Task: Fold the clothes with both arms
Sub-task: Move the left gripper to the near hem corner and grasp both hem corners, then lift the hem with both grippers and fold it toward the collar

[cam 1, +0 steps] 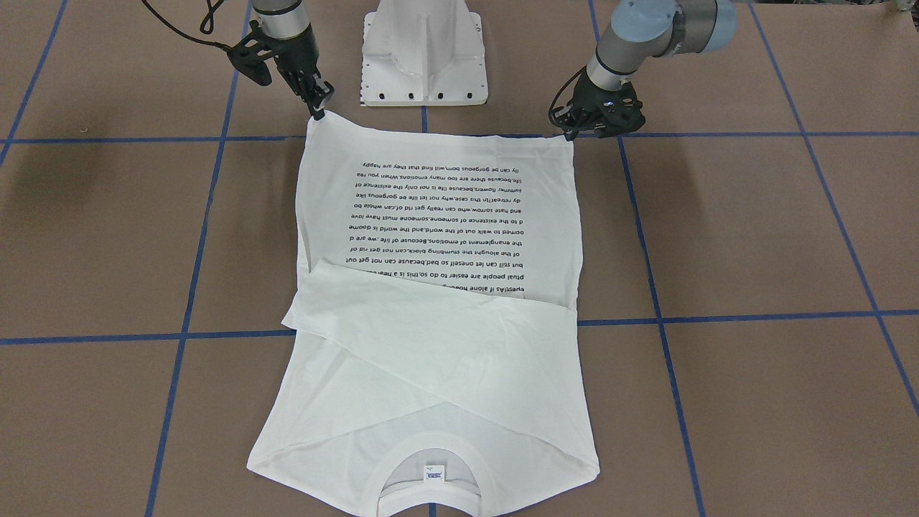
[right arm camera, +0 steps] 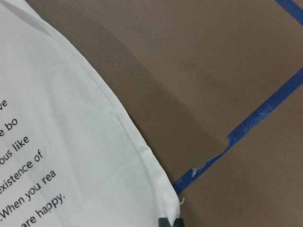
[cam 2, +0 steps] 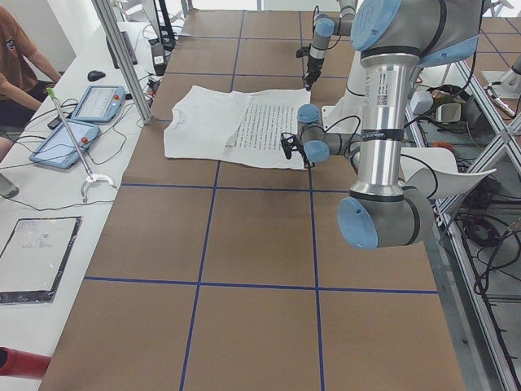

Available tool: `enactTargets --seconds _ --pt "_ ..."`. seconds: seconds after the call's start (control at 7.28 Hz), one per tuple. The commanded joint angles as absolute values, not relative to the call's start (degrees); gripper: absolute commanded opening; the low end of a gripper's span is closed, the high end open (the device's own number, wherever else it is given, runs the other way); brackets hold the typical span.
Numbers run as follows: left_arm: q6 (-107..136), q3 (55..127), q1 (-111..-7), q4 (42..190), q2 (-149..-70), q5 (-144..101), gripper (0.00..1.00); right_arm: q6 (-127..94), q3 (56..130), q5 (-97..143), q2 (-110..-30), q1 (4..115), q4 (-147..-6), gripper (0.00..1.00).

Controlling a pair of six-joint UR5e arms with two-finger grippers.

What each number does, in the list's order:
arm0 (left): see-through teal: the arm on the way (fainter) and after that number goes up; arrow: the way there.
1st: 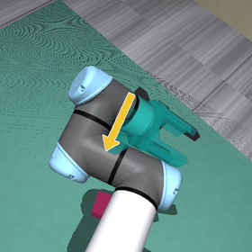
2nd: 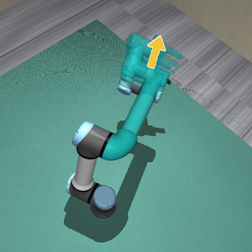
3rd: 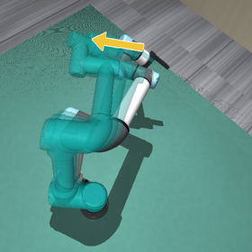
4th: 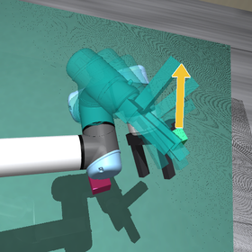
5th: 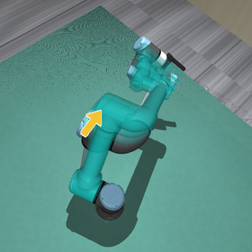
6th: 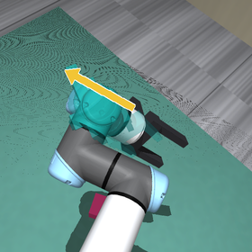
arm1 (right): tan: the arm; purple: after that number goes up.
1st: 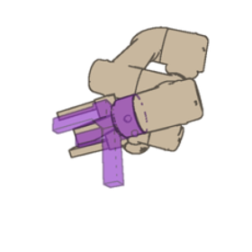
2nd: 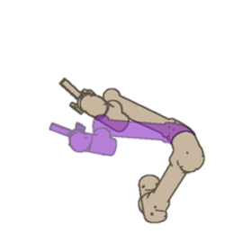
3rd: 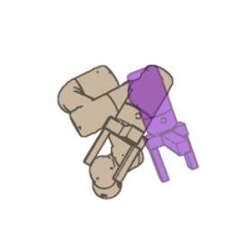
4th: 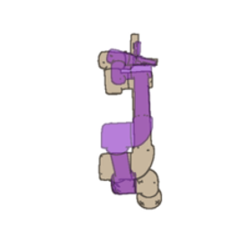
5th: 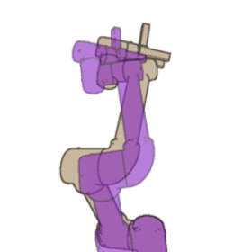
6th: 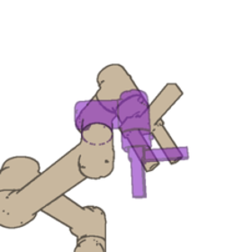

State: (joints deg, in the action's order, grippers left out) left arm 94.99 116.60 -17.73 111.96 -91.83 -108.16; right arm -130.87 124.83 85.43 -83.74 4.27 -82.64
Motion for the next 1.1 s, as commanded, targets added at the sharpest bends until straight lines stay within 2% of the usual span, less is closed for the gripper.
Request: enactTargets --seconds 0.0,0.55,0.96 --pt "98.15 120.13 -16.45 111.62 -91.76 -108.28 0.0 -130.78 128.38 85.52 -87.5 3.78 -82.62 0.0" --pt "109.67 130.15 -8.45 109.07 -91.93 -108.11 0.0 -130.87 132.0 85.61 -92.63 1.67 -82.53 0.0" --pt "109.69 133.83 -10.44 107.23 -92.2 -108.02 0.0 -130.87 137.36 86.04 -94.84 3.06 -82.53 0.0"
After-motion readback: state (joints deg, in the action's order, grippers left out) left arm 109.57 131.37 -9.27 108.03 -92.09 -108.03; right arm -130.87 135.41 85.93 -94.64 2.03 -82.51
